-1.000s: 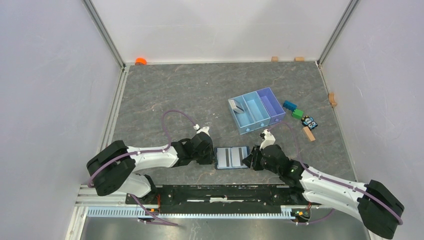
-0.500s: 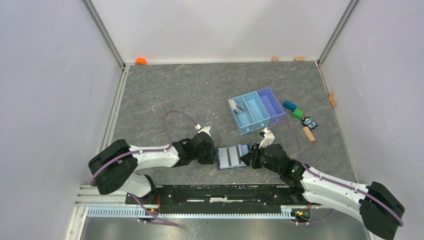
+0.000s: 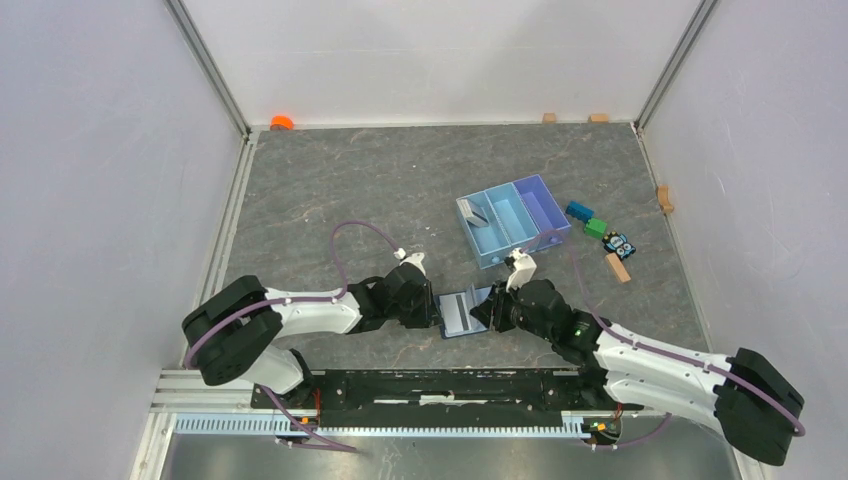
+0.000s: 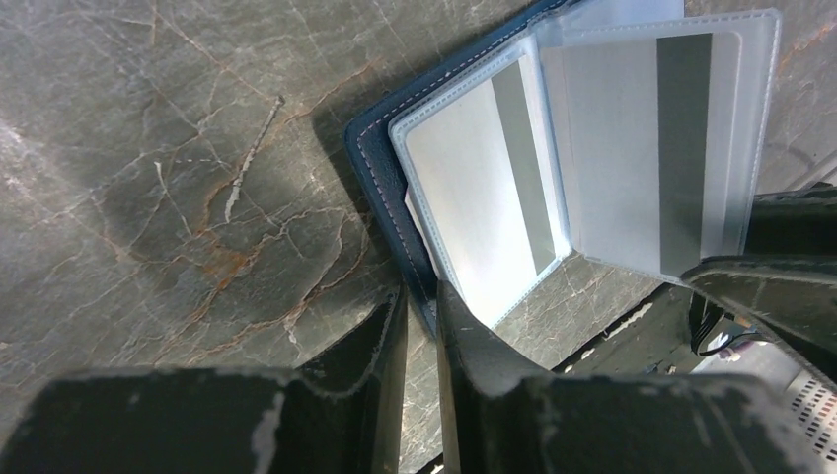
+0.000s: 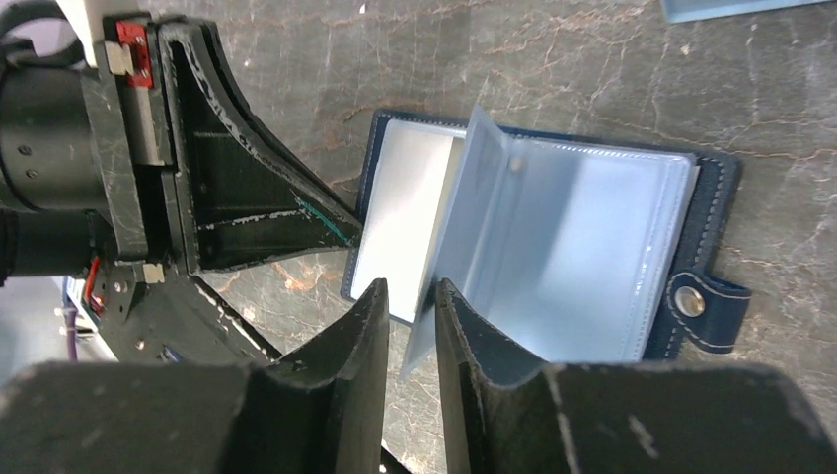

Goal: Put the credit cards into the card holder
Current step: Turn over the card slot in the card holder.

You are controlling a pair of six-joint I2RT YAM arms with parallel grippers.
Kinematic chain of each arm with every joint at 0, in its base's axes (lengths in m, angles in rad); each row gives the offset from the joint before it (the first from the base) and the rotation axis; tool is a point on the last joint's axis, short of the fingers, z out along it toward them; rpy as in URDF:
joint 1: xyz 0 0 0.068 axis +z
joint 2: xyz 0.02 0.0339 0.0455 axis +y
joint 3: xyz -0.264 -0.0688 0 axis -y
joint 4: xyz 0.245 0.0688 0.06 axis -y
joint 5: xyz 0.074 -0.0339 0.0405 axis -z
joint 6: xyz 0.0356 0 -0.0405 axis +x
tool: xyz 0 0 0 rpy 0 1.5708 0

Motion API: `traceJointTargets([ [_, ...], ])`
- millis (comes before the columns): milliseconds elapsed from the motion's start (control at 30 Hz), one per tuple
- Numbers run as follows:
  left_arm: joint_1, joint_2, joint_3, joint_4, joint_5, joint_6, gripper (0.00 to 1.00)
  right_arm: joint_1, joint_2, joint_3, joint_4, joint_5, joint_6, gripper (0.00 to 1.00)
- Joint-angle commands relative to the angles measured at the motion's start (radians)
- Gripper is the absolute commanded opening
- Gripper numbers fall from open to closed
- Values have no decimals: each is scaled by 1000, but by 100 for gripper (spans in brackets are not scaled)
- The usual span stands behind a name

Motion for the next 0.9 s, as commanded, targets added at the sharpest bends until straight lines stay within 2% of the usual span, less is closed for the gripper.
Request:
traceJointTargets([
  [0,4,20,-19,-13,-1,18,25,36,45,62,25,7,-41,29],
  [100,13,-10,-33,-14,-12,15,31,56,83,82,31,0,-48,30],
  [300,61,-147,-81,-95,-40,18,53,105,152,134,45,-15,-90,35],
  [367,80,-194,-87,-139,-65,29,57,109,148,167,9,9,-119,40],
  [467,121,-261,-81,-205,-55,51,60,109,138,226,-50,36,-193,52],
  [567,169,-325,-56,-266,-21,81,66,109,147,308,-155,104,-249,58],
  [733,268,-403,49,-392,84,164,77,91,220,530,-452,361,-381,73],
  [867,380,-414,190,-542,171,281,90,-22,309,676,-566,364,-487,80],
])
